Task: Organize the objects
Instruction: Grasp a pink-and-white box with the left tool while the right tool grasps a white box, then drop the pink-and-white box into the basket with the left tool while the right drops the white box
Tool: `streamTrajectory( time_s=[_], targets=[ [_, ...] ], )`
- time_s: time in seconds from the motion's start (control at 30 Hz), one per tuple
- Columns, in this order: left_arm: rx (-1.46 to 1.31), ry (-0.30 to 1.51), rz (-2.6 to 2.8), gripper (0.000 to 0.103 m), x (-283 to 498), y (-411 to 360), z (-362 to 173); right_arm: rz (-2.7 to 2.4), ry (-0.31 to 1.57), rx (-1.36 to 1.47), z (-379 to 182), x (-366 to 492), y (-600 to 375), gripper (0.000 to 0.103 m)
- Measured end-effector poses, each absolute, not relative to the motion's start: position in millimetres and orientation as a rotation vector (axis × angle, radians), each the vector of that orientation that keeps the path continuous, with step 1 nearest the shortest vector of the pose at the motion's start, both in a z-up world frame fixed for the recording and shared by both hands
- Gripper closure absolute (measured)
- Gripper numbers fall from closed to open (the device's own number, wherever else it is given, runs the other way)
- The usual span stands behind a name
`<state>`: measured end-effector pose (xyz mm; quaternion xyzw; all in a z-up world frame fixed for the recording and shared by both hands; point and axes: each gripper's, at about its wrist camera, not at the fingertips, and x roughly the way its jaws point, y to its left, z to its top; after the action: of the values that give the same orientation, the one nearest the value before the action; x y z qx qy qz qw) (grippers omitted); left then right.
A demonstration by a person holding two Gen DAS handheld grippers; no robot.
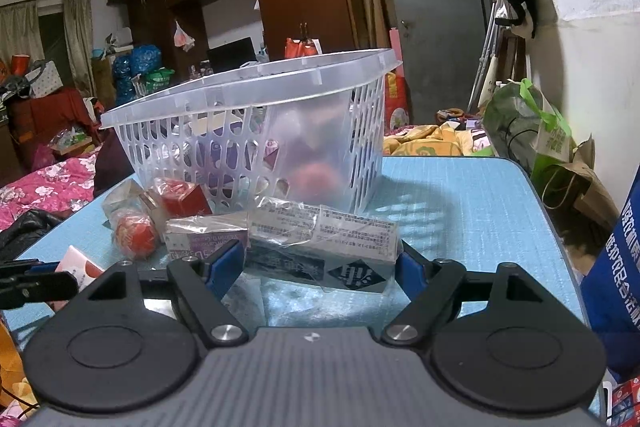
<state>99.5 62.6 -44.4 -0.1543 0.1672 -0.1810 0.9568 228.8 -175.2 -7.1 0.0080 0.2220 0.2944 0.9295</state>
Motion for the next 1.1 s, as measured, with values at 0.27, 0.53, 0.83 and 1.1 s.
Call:
streamTrajectory(
  time_s=[0.27, 0.53, 0.83, 1.1],
  targets=[
    [-0.359, 0.311, -0.394, 0.072, 97.2, 69.9, -42.0, 0.604, 0.453, 0.018, -7.2, 228.6, -175.6, 0.021],
    [-0.248, 0.199, -0.297, 0.074, 76.5, 64.2, -21.6, 0.595, 0.439, 0.022, -6.0, 226.4, -177.3, 0.021],
    [-0.205, 0.139, -0.293, 0.074, 76.1, 67.0, 2.1, 0.563, 0.316, 0.054, 7.7, 205.7, -187.0, 0.022],
    [-0.196, 0.062, -0.315, 0.074, 140.7, 73.0, 107.6, 0.605, 0.149, -0.035, 120.5, 213.1, -147.6, 0.022]
  ],
)
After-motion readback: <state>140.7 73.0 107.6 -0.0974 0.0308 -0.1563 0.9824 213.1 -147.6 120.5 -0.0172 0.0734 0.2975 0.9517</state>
